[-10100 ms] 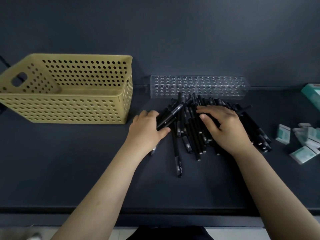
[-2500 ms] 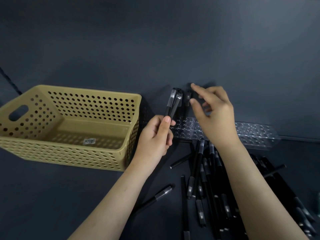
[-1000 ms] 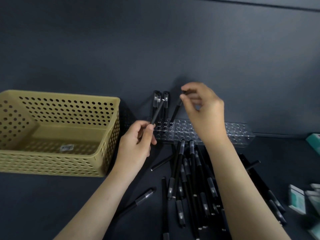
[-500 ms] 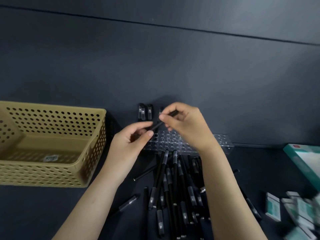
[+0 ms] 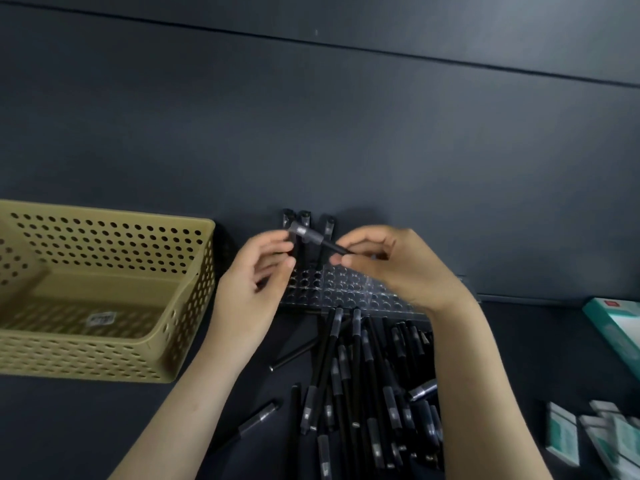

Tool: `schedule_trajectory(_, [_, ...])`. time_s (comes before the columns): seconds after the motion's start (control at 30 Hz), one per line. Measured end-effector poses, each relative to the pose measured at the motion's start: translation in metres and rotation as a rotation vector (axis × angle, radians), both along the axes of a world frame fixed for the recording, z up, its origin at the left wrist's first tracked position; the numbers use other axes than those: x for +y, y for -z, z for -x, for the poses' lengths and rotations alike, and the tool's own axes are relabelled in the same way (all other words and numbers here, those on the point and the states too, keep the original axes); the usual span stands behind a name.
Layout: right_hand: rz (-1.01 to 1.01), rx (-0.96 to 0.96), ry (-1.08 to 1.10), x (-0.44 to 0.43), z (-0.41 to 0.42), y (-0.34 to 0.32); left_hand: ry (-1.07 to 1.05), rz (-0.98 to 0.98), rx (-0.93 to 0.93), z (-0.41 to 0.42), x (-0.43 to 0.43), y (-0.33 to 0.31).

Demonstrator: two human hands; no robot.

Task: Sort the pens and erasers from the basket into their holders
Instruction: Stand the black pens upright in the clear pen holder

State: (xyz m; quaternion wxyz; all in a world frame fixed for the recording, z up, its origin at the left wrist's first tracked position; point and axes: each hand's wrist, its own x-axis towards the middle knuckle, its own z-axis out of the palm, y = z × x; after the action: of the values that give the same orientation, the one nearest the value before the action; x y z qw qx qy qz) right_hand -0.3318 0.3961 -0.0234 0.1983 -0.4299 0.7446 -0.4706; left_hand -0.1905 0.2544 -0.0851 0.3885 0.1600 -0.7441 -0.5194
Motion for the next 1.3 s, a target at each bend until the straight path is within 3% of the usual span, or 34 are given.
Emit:
schedule_trajectory(0.13, [0.129, -0.103, -0.014, 0.005, 0.002, -0.003, -0.029, 0.438, -0.227, -0.003, -0.009, 0.018])
schedule_trajectory(0.27, [0.209, -0.066, 0.05, 0.001, 0.0, -0.001, -0.021, 0.588, -0.349, -0.001, -0.011, 0.026])
schedule_trajectory(0.47, [0.274, 0.259, 0.168, -0.007, -0.004, 0.008, -0.016, 0.637, -0.345, -0.004, -0.014, 0.028])
schedule_trajectory(0.6, [0.341, 0.371, 0.27, -0.016, -0.003, 0.021, -0.02, 0.572, -0.336, -0.003, -0.014, 0.031])
schedule_trajectory(0.93, [0.38, 0.394, 0.333, -0.021, 0.0, 0.039, -0.011, 0.523, -0.3, -0.001, -0.016, 0.034])
schedule_trajectory(1.17, [0.254, 0.575, 0.214, -0.027, 0.004, 0.052, -0.011, 0.523, -0.312, -0.002, -0.016, 0.032])
schedule_trajectory(1.3, [0.189, 0.535, 0.179, -0.021, 0.006, 0.039, 0.05, 0.488, -0.357, -0.005, -0.016, 0.017])
